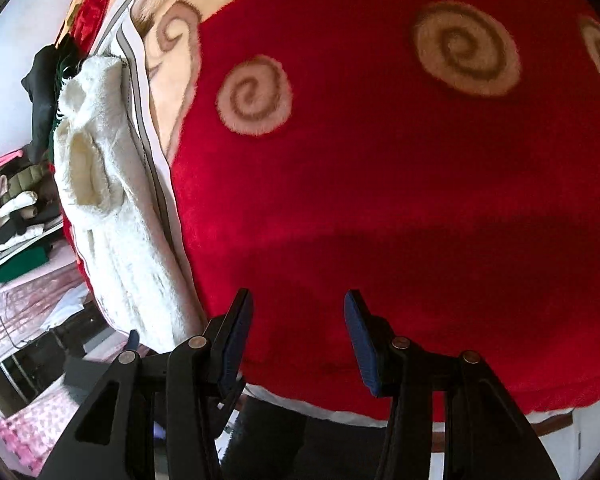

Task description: Fold large clothes

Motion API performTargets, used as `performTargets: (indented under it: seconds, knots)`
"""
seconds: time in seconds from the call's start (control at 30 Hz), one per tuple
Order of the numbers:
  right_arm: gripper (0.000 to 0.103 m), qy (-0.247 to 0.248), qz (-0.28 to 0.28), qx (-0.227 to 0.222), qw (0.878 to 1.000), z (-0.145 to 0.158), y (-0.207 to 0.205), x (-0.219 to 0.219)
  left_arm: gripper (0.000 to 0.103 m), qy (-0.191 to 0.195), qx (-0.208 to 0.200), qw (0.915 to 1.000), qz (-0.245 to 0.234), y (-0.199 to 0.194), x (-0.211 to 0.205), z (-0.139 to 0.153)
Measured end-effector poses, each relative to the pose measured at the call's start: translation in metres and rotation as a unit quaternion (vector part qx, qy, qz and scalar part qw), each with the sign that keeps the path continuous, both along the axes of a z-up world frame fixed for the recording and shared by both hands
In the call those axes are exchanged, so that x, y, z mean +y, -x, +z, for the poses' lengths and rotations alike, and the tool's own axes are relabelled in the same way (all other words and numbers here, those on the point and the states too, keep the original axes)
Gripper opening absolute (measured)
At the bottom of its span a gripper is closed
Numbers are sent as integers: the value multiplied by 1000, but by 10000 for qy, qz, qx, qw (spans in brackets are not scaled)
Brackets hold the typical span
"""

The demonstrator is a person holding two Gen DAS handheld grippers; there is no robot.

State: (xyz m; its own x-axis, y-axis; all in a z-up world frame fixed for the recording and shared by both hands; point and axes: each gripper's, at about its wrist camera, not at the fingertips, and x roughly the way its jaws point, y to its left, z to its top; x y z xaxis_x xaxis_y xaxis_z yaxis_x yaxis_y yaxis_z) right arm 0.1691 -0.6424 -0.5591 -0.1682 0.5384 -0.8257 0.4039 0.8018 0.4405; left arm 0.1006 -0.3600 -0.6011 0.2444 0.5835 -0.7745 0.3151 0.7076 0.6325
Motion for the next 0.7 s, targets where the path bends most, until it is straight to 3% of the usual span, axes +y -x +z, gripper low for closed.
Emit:
performTargets:
  seconds: [0.13,0.23,0.27,0.3,0.33,0.47,0.7]
  knots:
    - [49,-3,254,-116,9996,-4,-18,8,100,156,13,9989,448,-17,25,-6]
    - [49,-100,377,-177,9991,-6,-33,26,90,449,-42,9965,706,-24,41,0]
    - [49,-142,441,-213,9987,-7,-40,35,67,555,-98,9953,788,-25,46,4]
    - [49,-194,498,-243,9983,-8,-47,42,34,713,-120,9936,862,-25,51,8]
    - [49,-215,534,-267,9980,-7,-50,47,26,828,-158,9921,930,-25,54,13]
    - [49,-299,752,-445,9957,-3,-74,76,21,936,-739,9851,1237,-21,72,42]
    - [49,-243,1037,-566,9927,6,-90,106,30,767,-965,9826,1391,-13,68,60]
